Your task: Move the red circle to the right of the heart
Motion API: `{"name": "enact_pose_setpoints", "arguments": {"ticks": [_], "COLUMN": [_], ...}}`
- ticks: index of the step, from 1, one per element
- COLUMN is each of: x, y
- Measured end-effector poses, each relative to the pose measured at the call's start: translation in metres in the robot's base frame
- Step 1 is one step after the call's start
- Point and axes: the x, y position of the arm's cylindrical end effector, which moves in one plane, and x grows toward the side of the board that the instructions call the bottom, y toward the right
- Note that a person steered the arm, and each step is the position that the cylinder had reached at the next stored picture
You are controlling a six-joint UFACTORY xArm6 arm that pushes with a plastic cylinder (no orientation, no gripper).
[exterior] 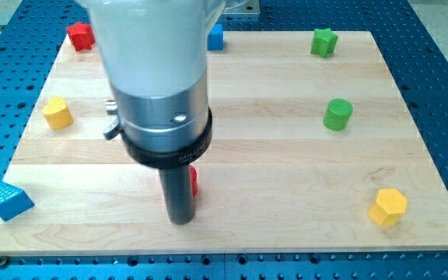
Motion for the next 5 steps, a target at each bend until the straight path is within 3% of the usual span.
{"name": "enact_pose_setpoints", "arguments": {"ticks": [1, 3, 4, 5], "x": [-0.012, -0.118, -0.174, -0.215], "y": [0.008, 0.009, -0.014, -0.082]}}
